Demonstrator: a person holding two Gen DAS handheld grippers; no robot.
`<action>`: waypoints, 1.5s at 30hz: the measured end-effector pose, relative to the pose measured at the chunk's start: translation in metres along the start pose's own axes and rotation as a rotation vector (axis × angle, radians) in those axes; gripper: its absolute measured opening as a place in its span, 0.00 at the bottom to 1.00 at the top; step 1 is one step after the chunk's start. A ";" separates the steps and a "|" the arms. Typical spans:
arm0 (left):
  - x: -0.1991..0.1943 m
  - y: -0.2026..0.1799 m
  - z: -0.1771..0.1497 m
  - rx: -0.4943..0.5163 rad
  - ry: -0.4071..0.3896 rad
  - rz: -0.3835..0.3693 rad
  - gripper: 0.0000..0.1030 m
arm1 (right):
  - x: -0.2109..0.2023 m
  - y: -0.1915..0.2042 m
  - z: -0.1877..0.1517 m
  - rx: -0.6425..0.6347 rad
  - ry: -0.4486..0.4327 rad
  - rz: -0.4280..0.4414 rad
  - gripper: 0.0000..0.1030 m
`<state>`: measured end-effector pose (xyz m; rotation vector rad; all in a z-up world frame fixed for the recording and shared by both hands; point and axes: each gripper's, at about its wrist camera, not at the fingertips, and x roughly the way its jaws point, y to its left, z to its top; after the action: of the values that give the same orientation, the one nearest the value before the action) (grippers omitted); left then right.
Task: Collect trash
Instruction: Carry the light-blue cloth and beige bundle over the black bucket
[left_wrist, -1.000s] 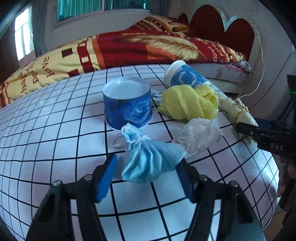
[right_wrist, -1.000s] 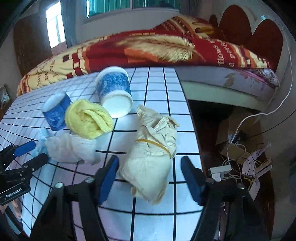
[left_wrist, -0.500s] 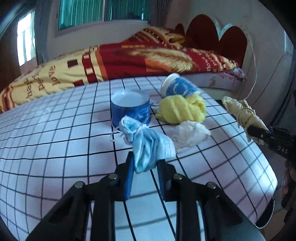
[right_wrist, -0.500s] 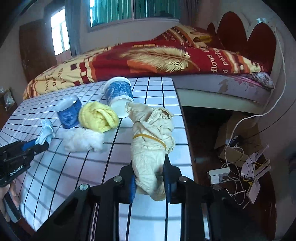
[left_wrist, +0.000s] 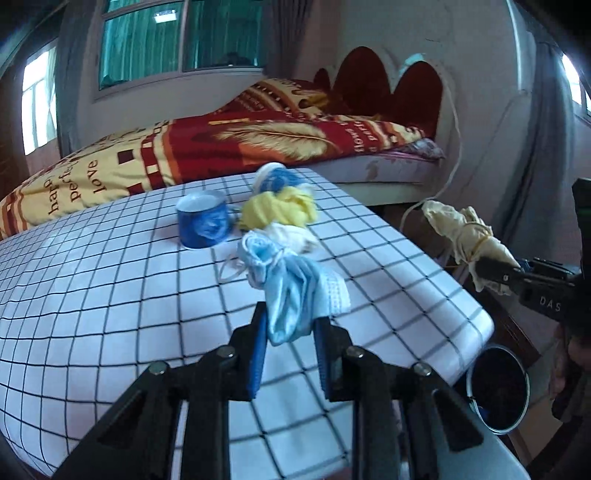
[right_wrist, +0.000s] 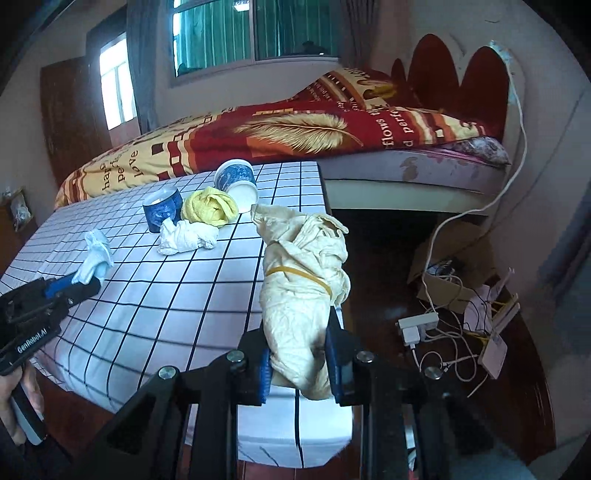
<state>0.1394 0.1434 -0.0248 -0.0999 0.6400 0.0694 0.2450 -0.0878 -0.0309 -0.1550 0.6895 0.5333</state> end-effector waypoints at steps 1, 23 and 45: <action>-0.002 -0.003 0.000 0.005 -0.001 -0.004 0.25 | -0.006 -0.001 -0.003 -0.002 -0.007 -0.005 0.25; -0.007 -0.125 -0.008 0.159 0.013 -0.186 0.24 | -0.078 -0.096 -0.066 0.145 -0.023 -0.133 0.25; 0.004 -0.256 -0.032 0.317 0.049 -0.378 0.24 | -0.136 -0.185 -0.140 0.280 0.004 -0.285 0.25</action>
<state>0.1476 -0.1140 -0.0345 0.0848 0.6643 -0.3991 0.1738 -0.3455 -0.0573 0.0093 0.7243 0.1608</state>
